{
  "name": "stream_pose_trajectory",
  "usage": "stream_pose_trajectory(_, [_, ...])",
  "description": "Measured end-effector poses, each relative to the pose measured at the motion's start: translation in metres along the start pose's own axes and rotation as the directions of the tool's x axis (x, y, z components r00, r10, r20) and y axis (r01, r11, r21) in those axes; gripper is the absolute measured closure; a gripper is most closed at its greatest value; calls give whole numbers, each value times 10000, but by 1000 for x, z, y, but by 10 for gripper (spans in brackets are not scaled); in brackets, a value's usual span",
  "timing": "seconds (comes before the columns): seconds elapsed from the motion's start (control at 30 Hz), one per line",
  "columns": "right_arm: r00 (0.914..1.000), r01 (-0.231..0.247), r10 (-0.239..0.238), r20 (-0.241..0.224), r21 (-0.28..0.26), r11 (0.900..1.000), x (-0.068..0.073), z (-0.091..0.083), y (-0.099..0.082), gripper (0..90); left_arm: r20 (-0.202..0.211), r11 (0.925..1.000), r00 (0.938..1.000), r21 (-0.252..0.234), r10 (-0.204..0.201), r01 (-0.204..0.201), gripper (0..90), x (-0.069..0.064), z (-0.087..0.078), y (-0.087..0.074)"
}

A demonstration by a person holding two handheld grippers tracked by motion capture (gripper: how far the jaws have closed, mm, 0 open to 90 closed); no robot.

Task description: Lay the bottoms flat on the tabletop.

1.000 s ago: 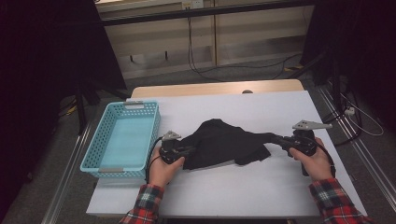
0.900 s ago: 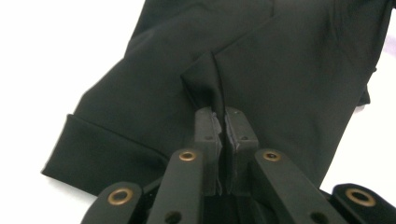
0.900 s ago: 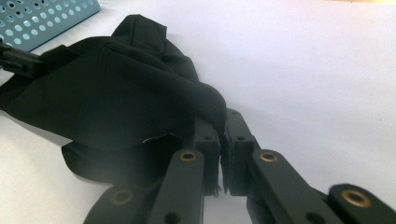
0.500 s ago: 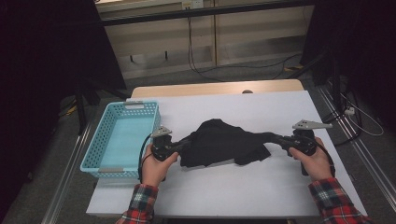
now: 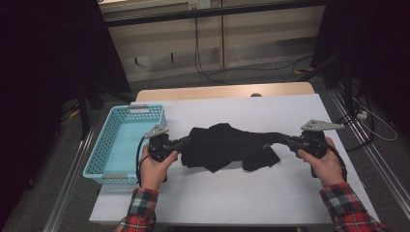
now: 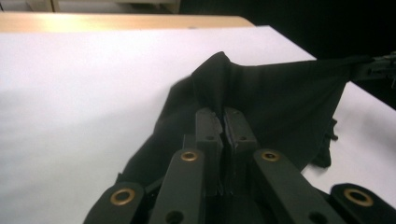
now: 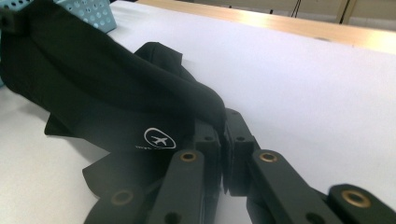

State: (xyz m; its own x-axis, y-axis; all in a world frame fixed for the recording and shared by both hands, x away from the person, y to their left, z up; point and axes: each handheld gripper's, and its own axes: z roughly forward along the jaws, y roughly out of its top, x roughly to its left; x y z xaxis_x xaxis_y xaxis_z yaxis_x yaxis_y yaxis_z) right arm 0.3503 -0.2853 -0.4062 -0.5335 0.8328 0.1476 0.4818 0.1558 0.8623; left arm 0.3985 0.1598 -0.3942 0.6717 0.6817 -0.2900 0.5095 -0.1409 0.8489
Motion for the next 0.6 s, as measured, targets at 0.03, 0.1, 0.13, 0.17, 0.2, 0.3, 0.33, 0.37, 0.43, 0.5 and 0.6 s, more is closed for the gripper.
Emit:
stream_pose_trajectory(0.03, [10000,63,-63,5,-7,10000,1,-1,3,870,-14,9999,10000,-121,-8,8,866,0,-1,3])
stream_pose_trajectory(0.1, [9999,127,-127,5,-115,9999,2,-2,9,870,-23,9998,10000,-193,35,-35,866,0,-3,9])
stream_pose_trajectory(0.13, [9999,151,-150,33,-149,9998,2,-3,13,870,-41,9997,10000,-214,79,-79,866,0,-3,13])
stream_pose_trajectory(0.17, [9998,206,-204,80,-190,9996,1,-4,17,870,-68,9996,9999,-238,139,-141,866,0,-4,16])
stream_pose_trajectory(0.2, [9996,269,-267,127,-214,9994,1,-5,22,870,-106,9995,9998,-246,196,-199,866,0,-5,20])
stream_pose_trajectory(0.3, [9984,504,-498,273,-220,9985,1,-7,37,870,-197,9991,9993,-275,314,-319,866,-1,-6,32])
stream_pose_trajectory(0.33, [9981,552,-546,275,-209,9983,1,-7,41,870,-235,9989,9992,-313,336,-343,866,-1,-6,35])
stream_pose_trajectory(0.37, [9981,566,-560,260,-232,9981,1,-7,45,870,-255,9988,9991,-335,345,-353,865,0,-6,37])
stream_pose_trajectory(0.43, [9982,532,-525,274,-275,9982,0,-7,50,870,-301,9986,9991,-423,310,-323,866,1,-6,42])
stream_pose_trajectory(0.5, [9984,497,-488,286,-323,9982,-1,-6,53,870,-318,9987,9991,-409,286,-299,866,2,-6,46])
stream_pose_trajectory(0.6, [9989,389,-379,274,-363,9986,-2,-5,54,870,-353,9984,9990,-482,291,-308,866,1,-7,49])
